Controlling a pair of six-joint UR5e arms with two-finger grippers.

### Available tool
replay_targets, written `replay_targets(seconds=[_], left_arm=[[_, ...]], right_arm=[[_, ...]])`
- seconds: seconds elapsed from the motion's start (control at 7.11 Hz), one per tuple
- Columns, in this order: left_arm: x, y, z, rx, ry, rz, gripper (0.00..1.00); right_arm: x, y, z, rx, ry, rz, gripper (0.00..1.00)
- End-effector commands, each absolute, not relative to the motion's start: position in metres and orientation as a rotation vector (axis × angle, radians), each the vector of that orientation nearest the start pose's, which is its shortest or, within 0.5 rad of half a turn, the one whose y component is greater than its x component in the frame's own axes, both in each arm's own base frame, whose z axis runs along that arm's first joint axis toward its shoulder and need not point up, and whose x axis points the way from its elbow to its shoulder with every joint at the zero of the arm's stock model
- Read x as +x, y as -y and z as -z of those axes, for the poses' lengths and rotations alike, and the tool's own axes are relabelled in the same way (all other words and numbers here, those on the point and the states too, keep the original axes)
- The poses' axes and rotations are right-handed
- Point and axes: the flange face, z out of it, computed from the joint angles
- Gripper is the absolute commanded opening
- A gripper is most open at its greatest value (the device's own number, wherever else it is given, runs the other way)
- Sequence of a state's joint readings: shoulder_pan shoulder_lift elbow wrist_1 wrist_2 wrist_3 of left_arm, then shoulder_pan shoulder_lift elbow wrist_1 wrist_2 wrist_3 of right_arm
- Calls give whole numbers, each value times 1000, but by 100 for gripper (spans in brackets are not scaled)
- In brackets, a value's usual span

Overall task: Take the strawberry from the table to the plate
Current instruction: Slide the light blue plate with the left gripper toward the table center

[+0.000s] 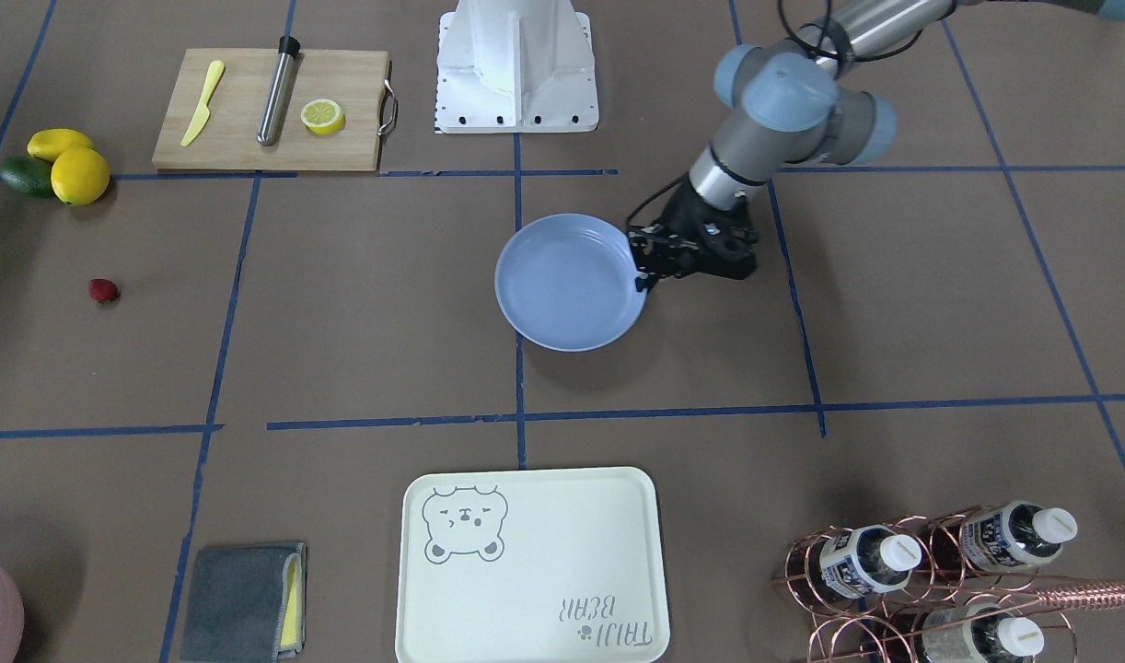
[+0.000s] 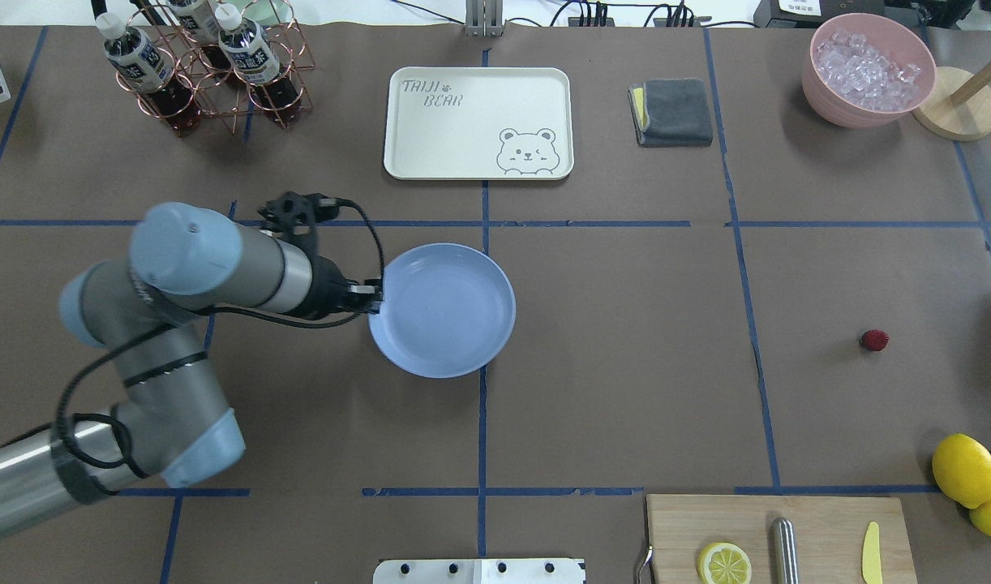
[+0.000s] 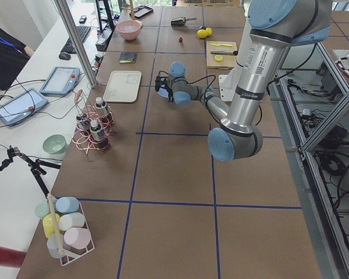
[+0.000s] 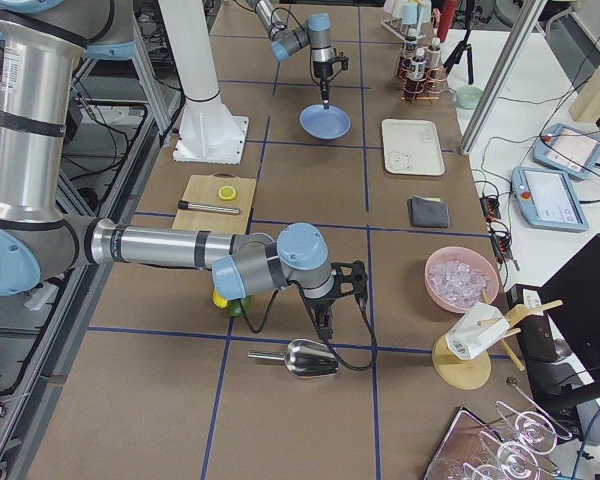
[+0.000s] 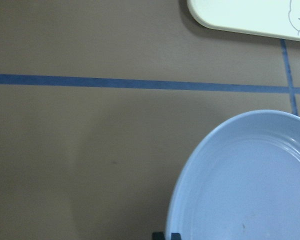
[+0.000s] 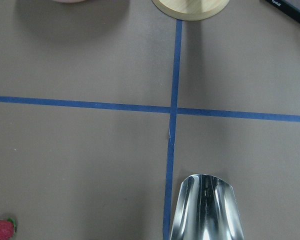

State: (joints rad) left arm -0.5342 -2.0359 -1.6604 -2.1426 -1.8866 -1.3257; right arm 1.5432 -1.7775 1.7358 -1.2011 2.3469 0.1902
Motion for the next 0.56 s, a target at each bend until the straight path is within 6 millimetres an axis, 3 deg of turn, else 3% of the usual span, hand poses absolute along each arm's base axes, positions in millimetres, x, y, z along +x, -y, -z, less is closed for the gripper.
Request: replay_targets(seconds=[0.0, 0.42], left_arm=[[563, 401, -267, 140, -1130, 105, 0], [563, 400, -273, 139, -1121, 103, 0]], right_arm=[[52, 423, -631, 225, 798, -26, 100], [52, 423, -631, 223, 798, -27, 100]])
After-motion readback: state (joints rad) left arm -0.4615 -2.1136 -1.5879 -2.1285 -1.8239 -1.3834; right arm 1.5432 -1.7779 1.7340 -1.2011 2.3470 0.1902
